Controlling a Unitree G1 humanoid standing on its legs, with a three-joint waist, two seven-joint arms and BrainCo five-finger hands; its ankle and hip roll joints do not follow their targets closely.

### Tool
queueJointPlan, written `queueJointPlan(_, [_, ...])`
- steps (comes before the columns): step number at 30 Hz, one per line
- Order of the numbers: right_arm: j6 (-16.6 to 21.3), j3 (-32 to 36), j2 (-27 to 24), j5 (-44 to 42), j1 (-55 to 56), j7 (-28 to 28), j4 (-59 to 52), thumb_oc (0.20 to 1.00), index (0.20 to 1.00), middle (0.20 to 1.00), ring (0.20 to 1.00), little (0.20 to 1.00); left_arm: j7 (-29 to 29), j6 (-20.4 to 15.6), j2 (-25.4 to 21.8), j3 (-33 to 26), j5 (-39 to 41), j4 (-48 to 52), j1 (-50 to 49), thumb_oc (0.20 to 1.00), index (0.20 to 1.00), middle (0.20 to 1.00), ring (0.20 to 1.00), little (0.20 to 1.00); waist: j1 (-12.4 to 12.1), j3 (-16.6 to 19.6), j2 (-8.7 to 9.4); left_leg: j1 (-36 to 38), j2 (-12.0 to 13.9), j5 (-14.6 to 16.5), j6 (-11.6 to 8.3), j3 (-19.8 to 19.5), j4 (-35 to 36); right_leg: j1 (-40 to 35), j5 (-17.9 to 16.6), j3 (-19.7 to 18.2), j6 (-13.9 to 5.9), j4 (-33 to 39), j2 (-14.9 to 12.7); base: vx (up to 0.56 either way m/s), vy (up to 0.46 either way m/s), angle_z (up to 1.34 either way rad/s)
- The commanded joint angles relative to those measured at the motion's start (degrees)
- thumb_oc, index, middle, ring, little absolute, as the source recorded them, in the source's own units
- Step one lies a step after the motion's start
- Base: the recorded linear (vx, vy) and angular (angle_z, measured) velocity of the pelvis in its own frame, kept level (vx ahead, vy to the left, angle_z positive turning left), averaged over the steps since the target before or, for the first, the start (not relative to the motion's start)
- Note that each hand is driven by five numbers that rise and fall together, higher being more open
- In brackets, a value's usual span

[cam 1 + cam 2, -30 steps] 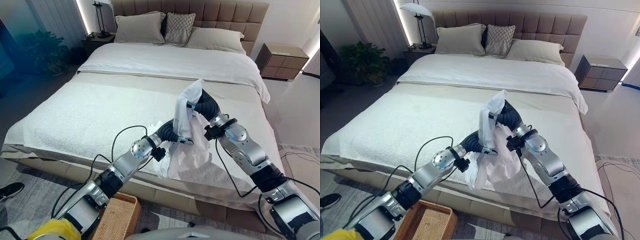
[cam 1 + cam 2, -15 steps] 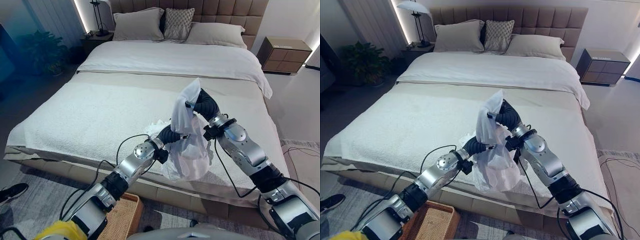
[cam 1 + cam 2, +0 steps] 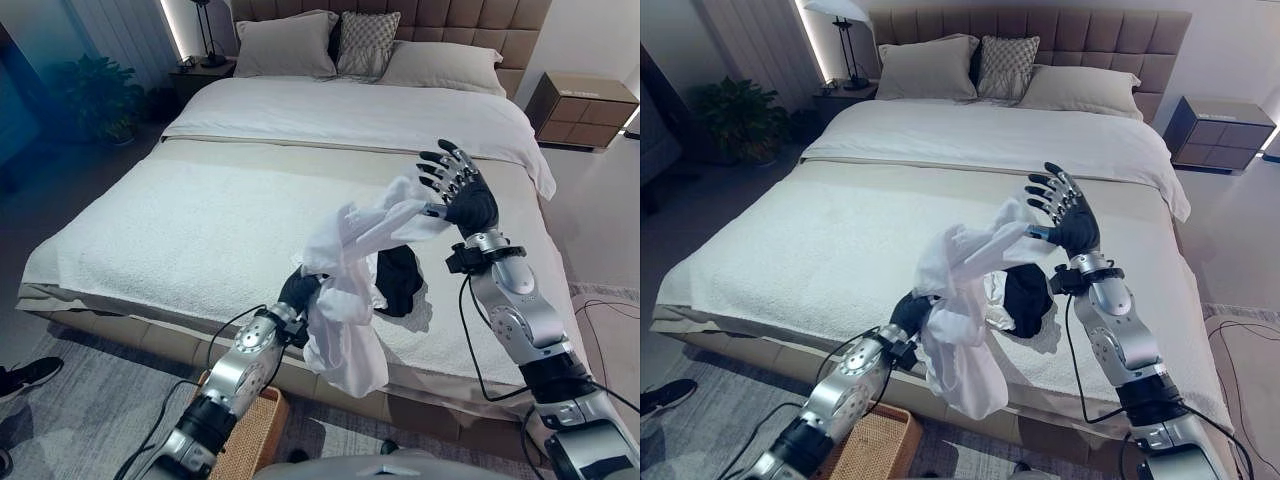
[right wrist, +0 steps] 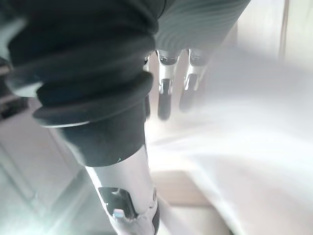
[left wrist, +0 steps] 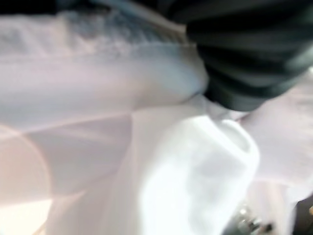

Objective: Pick up clothes into the bucket

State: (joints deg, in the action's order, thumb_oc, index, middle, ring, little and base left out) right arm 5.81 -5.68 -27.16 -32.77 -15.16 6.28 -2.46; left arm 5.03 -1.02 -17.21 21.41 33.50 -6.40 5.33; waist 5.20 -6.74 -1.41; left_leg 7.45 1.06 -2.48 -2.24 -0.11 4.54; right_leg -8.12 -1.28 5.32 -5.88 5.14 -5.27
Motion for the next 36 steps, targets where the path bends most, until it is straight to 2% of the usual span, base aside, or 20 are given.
queueJointPlan(1, [5.6, 10.8, 0.5, 6.6, -0.1, 3.7, -1.2, 1.000, 1.000, 1.000, 1.000, 1.000, -1.1, -4.4, -5.3, -9.2, 4.3, 4.3, -3.7, 0.200, 0.200, 0.200, 0.200, 0.200, -1.0, 2.4, 3.69, -2.9, -1.1, 6.4, -0.16, -1.5, -7.2, 2.4, 4.6, 1.2, -1.40, -7.4, -2.6, 0.00, 0.000, 0.00])
queueJointPlan(4, [5.1, 12.6, 1.0, 9.7, 2.8, 3.9, 0.2, 1.000, 1.000, 1.000, 1.000, 1.000, -1.1, -5.2, -5.8, -12.9, 4.7, 7.1, -6.2, 0.200, 0.200, 0.200, 0.200, 0.200, -1.2, 2.3, 3.59, -3.0, -1.2, 6.4, -0.12, -1.7, -7.2, 2.5, 4.8, 1.3, -1.33, -7.4, -2.6, 0.00, 0.000, 0.00])
queueJointPlan(6, [4.4, 14.9, 2.1, 14.3, 7.3, 4.3, 3.5, 1.000, 1.000, 1.000, 1.000, 1.000, -0.7, -6.6, -5.6, -18.7, 5.8, 11.3, -9.6, 0.200, 0.200, 0.200, 0.200, 0.200, -1.6, 1.8, 3.36, -3.2, -1.3, 6.4, -0.07, -2.1, -7.3, 2.6, 4.8, 1.5, -1.24, -7.4, -2.6, 0.00, 0.000, 0.00])
queueJointPlan(7, [4.4, 14.9, 2.2, 14.4, 7.4, 4.3, 3.5, 1.000, 1.000, 1.000, 1.000, 1.000, -0.7, -6.5, -5.6, -18.8, 5.8, 11.5, -9.8, 0.200, 0.200, 0.200, 0.200, 0.200, -1.5, 1.9, 3.39, -3.2, -1.3, 6.4, -0.07, -2.1, -7.4, 2.6, 4.9, 1.5, -1.24, -7.5, -2.6, 0.00, 0.000, 0.00])
queueJointPlan(10, [3.1, 16.7, 5.0, 17.0, 13.3, 4.2, 9.9, 1.000, 1.000, 1.000, 1.000, 1.000, -1.0, -8.0, -4.0, -25.4, 6.9, 15.6, -14.1, 0.200, 0.200, 0.200, 0.200, 0.200, -2.0, 1.1, 3.09, -3.8, -1.5, 6.4, -0.03, -2.6, -7.7, 3.0, 5.1, 1.8, -1.06, -7.8, -2.6, -0.01, 0.000, 0.01])
queueJointPlan(13, [2.9, 16.9, 5.7, 17.3, 14.5, 3.9, 11.9, 1.000, 1.000, 1.000, 1.000, 1.000, -1.0, -8.1, -3.6, -26.9, 7.1, 16.7, -15.5, 0.200, 0.200, 0.200, 0.200, 0.200, -2.0, 0.9, 3.07, -4.1, -1.6, 6.4, -0.02, -2.9, -7.8, 3.2, 5.2, 1.9, -0.99, -8.0, -2.6, -0.02, 0.004, 0.05])
queueJointPlan(14, [2.0, 16.6, 6.6, 18.2, 16.7, 3.5, 18.0, 1.000, 1.000, 1.000, 1.000, 1.000, -0.7, -8.7, -3.1, -29.9, 8.2, 18.7, -17.6, 0.200, 0.200, 0.200, 0.200, 0.200, -2.4, 0.2, 2.89, -4.6, -1.8, 6.3, -0.06, -3.3, -8.1, 3.6, 5.3, 2.2, -0.91, -8.5, -2.6, -0.05, 0.007, 0.12])
queueJointPlan(16, [1.3, 16.2, 7.2, 18.8, 18.0, 3.2, 23.1, 1.000, 1.000, 1.000, 1.000, 1.000, -0.3, -8.9, -2.8, -32.2, 9.4, 21.0, -19.3, 0.200, 0.200, 0.200, 0.200, 0.200, -2.7, -0.5, 2.67, -5.3, -2.0, 6.2, -0.12, -3.7, -8.4, 4.2, 5.3, 2.6, -0.77, -8.9, -2.7, -0.06, 0.005, 0.17])
queueJointPlan(20, [-0.4, 14.8, 8.5, 19.3, 20.5, 1.3, 36.8, 1.000, 1.000, 1.000, 1.000, 1.000, 0.8, -10.1, -4.9, -37.8, 11.2, 26.0, -22.6, 0.200, 0.200, 0.200, 0.200, 0.200, -4.1, -1.7, 2.24, -6.6, -2.3, 5.6, -0.43, -5.1, -8.5, 5.0, 5.4, 3.9, -0.67, -9.4, -2.8, -0.04, 0.000, 0.19])
queueJointPlan(29, [-1.8, 11.6, 8.8, 23.4, 20.4, -0.1, 53.7, 1.000, 1.000, 1.000, 1.000, 1.000, -0.8, -14.0, -5.6, -43.2, 15.0, 31.0, -18.8, 0.200, 0.200, 0.200, 0.200, 0.200, -5.8, -2.7, 2.27, -8.2, -2.8, 5.0, -1.02, -7.9, -9.0, 5.3, 5.8, 6.6, -0.56, -10.1, -3.2, -0.01, -0.009, 0.19])
queueJointPlan(33, [-2.4, 9.4, 8.6, 25.2, 19.1, -0.6, 60.5, 1.000, 1.000, 1.000, 1.000, 1.000, -4.5, -17.8, -6.7, -46.1, 14.2, 30.2, -13.9, 0.200, 0.200, 0.200, 0.200, 0.200, -6.6, -2.6, 2.29, -8.6, -2.9, 4.7, -1.33, -9.2, -8.8, 5.2, 6.1, 7.8, -0.57, -10.3, -3.4, 0.00, -0.012, 0.16])
queueJointPlan(35, [-2.3, 8.9, 8.6, 25.5, 18.7, -0.6, 61.2, 1.000, 1.000, 1.000, 1.000, 1.000, -5.8, -18.6, -7.1, -46.9, 13.5, 29.7, -13.2, 0.200, 0.200, 0.200, 0.200, 0.200, -6.6, -2.6, 2.33, -8.6, -3.0, 4.7, -1.37, -9.4, -8.8, 5.2, 6.1, 8.1, -0.57, -10.2, -3.5, 0.01, -0.010, 0.20])
queueJointPlan(36, [-2.5, 8.4, 8.4, 25.9, 18.5, -0.4, 62.4, 1.000, 1.000, 1.000, 1.000, 1.000, -8.3, -19.8, -7.8, -48.4, 11.7, 28.7, -12.4, 0.200, 0.200, 0.200, 0.200, 0.200, -6.9, -2.4, 2.34, -8.6, -2.9, 4.7, -1.43, -9.4, -8.7, 5.0, 6.0, 8.2, -0.60, -10.0, -3.5, 0.01, -0.015, 0.16])
